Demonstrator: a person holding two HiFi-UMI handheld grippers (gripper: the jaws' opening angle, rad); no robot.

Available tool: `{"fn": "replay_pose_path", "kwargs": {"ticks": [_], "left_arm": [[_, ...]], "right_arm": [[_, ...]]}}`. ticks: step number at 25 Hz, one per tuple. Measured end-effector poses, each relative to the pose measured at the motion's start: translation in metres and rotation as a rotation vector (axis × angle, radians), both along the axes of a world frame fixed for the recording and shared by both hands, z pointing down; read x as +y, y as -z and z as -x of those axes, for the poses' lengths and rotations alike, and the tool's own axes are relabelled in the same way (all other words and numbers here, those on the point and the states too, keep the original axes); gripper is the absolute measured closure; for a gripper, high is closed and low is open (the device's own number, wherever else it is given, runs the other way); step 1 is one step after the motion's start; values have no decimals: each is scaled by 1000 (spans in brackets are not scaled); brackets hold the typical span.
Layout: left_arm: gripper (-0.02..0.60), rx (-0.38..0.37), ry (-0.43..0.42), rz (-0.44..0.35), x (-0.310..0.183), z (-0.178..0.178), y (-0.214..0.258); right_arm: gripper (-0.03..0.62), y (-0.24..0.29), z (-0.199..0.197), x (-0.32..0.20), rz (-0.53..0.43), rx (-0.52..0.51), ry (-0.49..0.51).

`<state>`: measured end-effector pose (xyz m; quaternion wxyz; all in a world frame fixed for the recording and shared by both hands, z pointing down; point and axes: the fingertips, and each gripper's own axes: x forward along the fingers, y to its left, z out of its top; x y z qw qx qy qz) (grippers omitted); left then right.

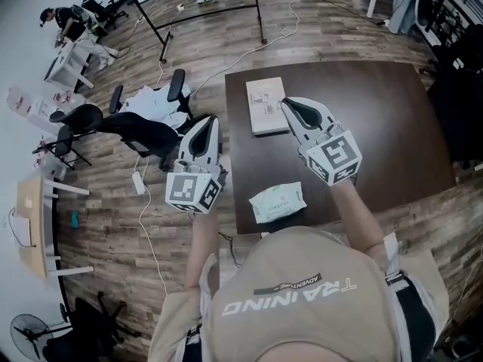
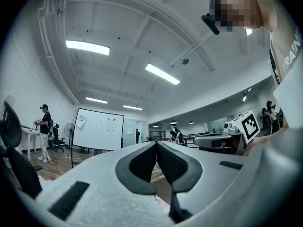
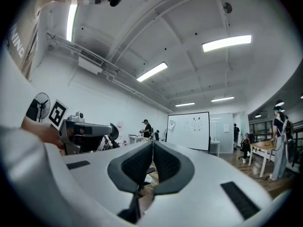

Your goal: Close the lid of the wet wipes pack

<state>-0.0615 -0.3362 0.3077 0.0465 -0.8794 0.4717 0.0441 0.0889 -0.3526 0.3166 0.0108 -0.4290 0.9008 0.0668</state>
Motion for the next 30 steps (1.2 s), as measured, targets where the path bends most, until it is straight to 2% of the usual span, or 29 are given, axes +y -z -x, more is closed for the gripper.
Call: {"fn": "replay_pose_path", "kwargs": {"ticks": [8,20,30], "left_arm": [[572,31,-23,41,6,-8,-20],[572,12,-24,64,8,-7,-28],[572,3,-31,98,3,-10,-40]], "right_arm": [[580,-9,-6,4,26,-14,-1],[580,-31,-3,5,88,-18,31],[580,-41,-3,4,96,-18,27]]}}
